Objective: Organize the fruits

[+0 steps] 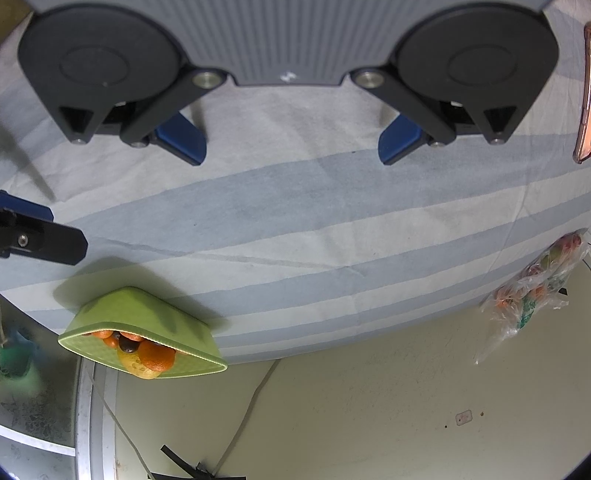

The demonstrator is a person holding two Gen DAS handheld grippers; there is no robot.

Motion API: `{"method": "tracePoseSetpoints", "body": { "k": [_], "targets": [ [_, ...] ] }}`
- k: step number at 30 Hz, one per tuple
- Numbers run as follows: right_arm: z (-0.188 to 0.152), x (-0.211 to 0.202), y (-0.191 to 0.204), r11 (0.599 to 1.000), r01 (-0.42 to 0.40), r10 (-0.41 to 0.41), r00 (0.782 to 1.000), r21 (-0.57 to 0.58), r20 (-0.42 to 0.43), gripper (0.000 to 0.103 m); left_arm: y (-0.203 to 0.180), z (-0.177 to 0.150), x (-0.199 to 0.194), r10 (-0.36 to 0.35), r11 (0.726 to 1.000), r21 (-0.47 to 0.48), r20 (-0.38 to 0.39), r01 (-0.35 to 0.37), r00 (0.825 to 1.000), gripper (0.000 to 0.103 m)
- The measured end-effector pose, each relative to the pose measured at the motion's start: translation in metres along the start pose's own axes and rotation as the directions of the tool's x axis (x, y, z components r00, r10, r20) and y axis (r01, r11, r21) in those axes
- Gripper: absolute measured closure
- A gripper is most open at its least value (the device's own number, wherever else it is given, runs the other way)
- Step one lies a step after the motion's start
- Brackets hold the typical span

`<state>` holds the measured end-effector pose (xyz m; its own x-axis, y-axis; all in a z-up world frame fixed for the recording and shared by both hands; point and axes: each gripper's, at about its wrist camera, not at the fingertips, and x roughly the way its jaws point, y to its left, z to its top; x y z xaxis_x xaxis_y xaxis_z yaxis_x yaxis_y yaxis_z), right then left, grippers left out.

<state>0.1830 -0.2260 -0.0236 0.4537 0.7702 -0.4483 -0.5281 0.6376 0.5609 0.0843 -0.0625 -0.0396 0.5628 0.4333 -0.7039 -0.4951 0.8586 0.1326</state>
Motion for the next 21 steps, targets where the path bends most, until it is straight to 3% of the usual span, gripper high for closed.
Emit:
{"method": "tracePoseSetpoints", "body": {
  "k": [21],
  "targets": [
    [0.0009, -0.0005, -0.0011, 1.0, -0.008, 0.008, 1.0, -0.001, -0.003, 0.024, 0.0009, 0.0007, 0.0002, 0.024, 1.0, 0.002, 0.003, -0.024, 1.0, 0.0]
  ]
}}
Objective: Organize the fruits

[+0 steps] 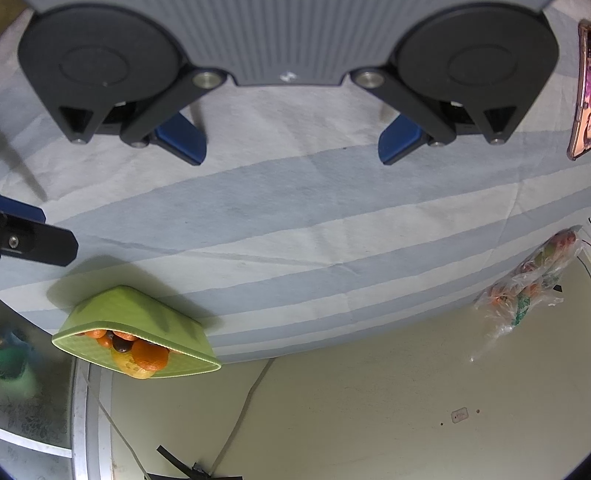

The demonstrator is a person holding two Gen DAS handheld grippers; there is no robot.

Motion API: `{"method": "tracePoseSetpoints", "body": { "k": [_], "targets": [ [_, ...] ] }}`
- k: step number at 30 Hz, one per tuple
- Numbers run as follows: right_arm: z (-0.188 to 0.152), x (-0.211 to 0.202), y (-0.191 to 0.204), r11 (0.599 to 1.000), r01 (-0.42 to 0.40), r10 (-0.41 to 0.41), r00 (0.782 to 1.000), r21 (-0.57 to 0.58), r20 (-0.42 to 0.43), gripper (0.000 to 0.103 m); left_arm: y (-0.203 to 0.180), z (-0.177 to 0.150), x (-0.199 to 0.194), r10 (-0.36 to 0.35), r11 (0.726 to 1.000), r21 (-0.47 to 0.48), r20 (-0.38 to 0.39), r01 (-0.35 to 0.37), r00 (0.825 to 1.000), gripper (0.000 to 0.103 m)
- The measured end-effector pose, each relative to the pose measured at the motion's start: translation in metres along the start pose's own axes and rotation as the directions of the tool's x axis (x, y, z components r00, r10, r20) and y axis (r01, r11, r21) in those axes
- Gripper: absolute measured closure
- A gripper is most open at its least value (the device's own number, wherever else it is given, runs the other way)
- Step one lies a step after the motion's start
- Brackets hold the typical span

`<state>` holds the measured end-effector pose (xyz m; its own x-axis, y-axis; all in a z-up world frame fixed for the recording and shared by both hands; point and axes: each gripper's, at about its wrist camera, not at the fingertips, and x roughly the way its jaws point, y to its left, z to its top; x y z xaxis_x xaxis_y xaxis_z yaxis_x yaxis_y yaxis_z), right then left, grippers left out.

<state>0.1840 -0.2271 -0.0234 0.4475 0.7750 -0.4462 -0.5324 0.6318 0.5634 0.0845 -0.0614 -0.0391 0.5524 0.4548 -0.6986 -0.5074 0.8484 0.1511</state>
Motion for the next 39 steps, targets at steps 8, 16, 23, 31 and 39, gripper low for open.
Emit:
{"method": "tracePoseSetpoints", "body": {
  "k": [8, 16, 23, 31, 39],
  "targets": [
    [0.0, 0.0001, -0.0008, 1.0, 0.0, 0.0, 1.0, 0.004, -0.001, 0.024, -0.0026, -0.0007, -0.0004, 0.005, 1.0, 0.007, -0.002, -0.005, 1.0, 0.0],
    [-0.0001, 0.0018, -0.0017, 1.0, 0.0, 0.0, 1.0, 0.007, -0.008, 0.024, -0.0031, -0.0004, -0.0006, 0.014, 1.0, 0.025, 0.01, -0.014, 1.0, 0.0],
    [-0.0003, 0.0029, -0.0017, 1.0, 0.004, -0.004, 1.0, 0.007, -0.008, 0.024, -0.0032, -0.0004, 0.0001, 0.013, 1.0, 0.028, 0.011, -0.013, 1.0, 0.0],
    [-0.0005, 0.0067, 0.0, 1.0, 0.007, -0.007, 1.0, 0.001, -0.018, 0.024, 0.0003, -0.0003, 0.0028, -0.003, 1.0, 0.026, 0.013, 0.003, 1.0, 0.0],
    [0.0003, 0.0085, 0.0006, 1.0, 0.013, -0.013, 1.0, -0.004, -0.02, 0.024, 0.0021, 0.0018, 0.0038, -0.001, 1.0, 0.016, 0.016, 0.0, 1.0, 0.0]
  ]
}}
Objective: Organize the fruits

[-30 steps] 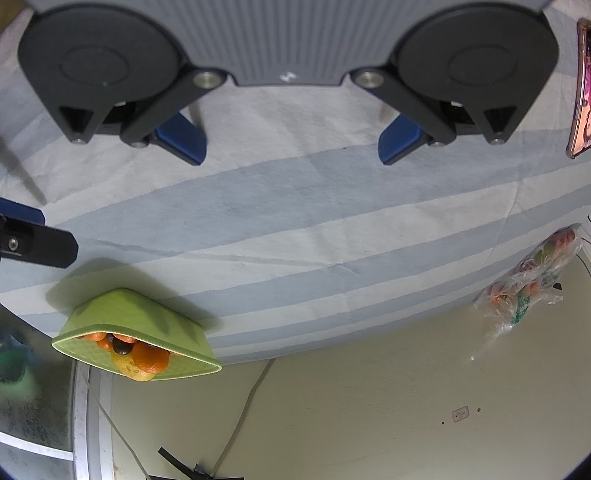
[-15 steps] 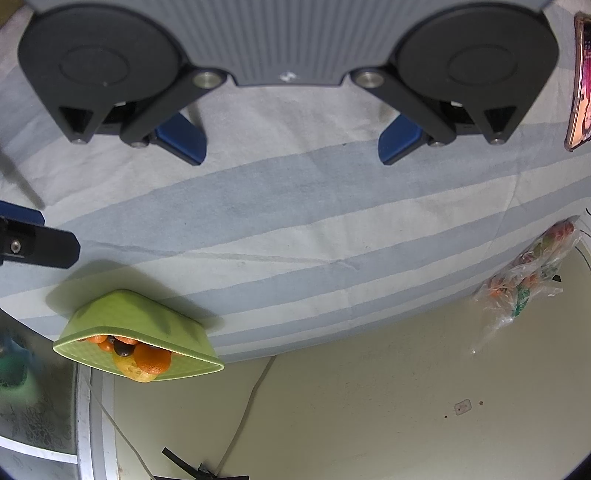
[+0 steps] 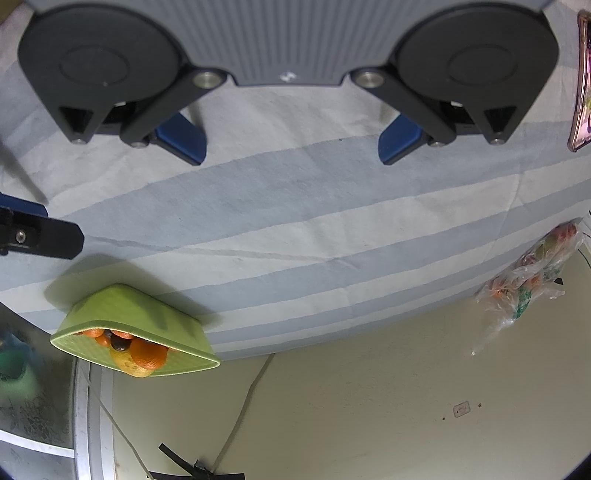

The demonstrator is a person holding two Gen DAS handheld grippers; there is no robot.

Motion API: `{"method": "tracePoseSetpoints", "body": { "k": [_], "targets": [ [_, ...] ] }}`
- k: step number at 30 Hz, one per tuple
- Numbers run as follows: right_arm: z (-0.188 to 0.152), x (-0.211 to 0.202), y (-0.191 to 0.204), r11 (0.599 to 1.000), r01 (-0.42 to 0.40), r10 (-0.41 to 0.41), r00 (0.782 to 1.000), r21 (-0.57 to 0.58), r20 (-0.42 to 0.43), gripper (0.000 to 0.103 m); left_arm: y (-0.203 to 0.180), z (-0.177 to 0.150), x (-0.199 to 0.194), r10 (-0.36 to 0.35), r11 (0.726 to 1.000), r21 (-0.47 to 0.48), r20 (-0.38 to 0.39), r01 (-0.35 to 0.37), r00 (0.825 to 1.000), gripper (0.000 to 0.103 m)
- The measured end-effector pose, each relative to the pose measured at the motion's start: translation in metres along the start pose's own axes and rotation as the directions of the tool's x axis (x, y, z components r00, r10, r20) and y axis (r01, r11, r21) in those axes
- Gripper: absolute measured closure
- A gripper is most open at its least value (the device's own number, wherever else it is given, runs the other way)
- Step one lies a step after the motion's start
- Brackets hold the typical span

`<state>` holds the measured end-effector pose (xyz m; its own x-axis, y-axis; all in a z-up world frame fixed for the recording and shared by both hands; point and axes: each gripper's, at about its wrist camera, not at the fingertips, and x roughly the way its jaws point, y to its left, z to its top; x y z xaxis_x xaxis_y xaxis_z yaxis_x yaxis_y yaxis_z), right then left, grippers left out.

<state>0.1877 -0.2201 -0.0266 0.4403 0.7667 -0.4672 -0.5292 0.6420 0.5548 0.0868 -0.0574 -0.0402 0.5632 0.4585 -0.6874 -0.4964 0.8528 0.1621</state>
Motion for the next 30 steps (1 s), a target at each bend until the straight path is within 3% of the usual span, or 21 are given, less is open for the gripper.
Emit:
{"method": "tracePoseSetpoints", "body": {
  "k": [30],
  "targets": [
    [0.013, 0.011, 0.007, 1.0, 0.013, -0.012, 1.0, -0.018, 0.013, 0.024, 0.007, 0.019, 0.008, 0.013, 1.0, -0.003, 0.018, -0.013, 1.0, 0.0]
  ]
}}
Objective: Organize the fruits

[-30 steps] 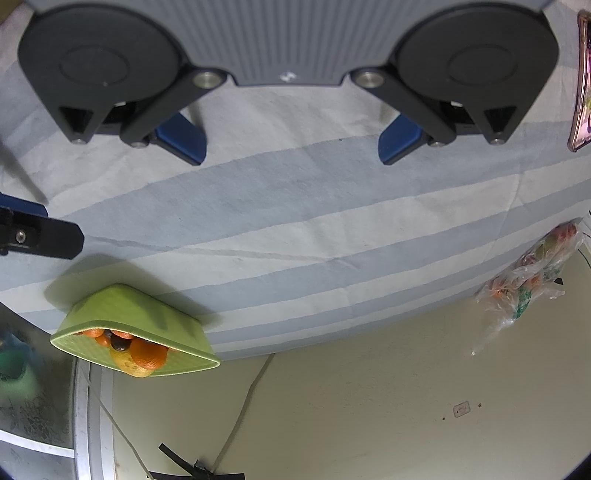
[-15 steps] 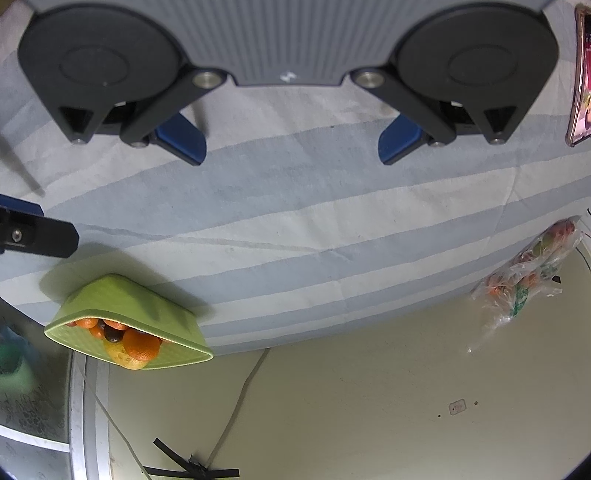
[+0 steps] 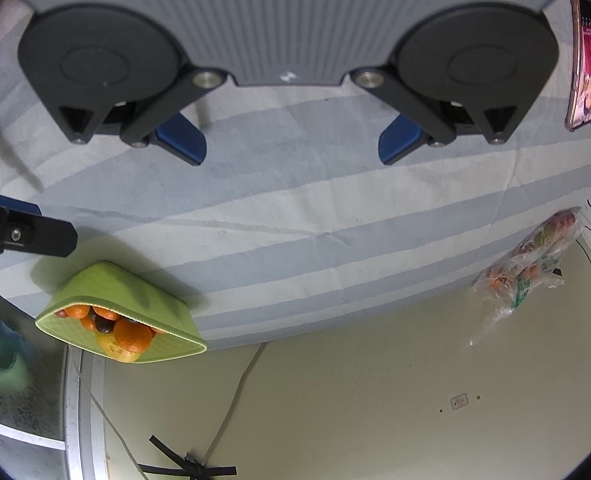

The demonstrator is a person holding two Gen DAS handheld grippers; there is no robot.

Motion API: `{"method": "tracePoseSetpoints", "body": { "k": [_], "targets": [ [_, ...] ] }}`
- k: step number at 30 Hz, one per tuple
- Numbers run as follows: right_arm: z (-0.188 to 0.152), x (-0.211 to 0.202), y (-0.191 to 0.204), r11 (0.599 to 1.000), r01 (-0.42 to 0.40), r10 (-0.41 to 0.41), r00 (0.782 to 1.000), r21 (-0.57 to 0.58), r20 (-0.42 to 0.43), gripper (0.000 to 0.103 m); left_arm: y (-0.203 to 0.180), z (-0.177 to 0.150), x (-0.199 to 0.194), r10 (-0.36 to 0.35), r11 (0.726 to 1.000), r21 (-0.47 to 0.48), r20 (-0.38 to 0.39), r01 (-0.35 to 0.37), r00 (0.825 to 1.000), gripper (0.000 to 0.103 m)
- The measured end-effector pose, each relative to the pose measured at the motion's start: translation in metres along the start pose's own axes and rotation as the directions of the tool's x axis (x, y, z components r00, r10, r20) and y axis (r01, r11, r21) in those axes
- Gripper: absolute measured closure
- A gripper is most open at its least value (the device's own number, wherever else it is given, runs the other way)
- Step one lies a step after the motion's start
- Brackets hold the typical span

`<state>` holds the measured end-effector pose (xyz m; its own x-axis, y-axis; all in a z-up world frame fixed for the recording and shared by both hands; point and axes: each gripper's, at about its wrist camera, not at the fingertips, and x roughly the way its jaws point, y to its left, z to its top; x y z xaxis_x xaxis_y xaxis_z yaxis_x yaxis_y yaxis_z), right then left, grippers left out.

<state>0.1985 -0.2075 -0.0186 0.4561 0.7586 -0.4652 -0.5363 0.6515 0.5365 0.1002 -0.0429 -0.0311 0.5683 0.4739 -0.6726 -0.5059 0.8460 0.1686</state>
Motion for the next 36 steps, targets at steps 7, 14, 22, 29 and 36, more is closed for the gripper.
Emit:
{"method": "tracePoseSetpoints", "body": {
  "k": [7, 14, 22, 29, 36],
  "targets": [
    [0.004, 0.005, 0.003, 1.0, -0.003, 0.003, 1.0, -0.009, -0.003, 0.024, 0.0, 0.004, 0.002, 0.011, 1.0, 0.002, 0.01, -0.011, 1.0, 0.0],
    [0.005, 0.008, 0.008, 1.0, -0.003, 0.003, 1.0, -0.027, -0.005, 0.024, 0.003, 0.007, 0.003, 0.013, 1.0, 0.0, 0.016, -0.013, 1.0, 0.0],
    [0.005, 0.012, 0.016, 0.999, 0.004, -0.005, 1.0, -0.052, -0.006, 0.024, 0.006, 0.008, 0.004, 0.011, 1.0, -0.004, 0.019, -0.011, 1.0, 0.0],
    [0.005, 0.014, 0.019, 0.998, 0.014, -0.014, 1.0, -0.061, -0.006, 0.024, 0.01, 0.008, 0.007, 0.005, 1.0, -0.009, 0.031, -0.005, 1.0, 0.0],
    [0.004, 0.021, 0.027, 0.995, 0.023, -0.025, 1.0, -0.096, -0.016, 0.024, 0.014, 0.009, 0.003, -0.021, 1.0, -0.013, 0.069, 0.022, 0.997, 0.0]
  ]
}}
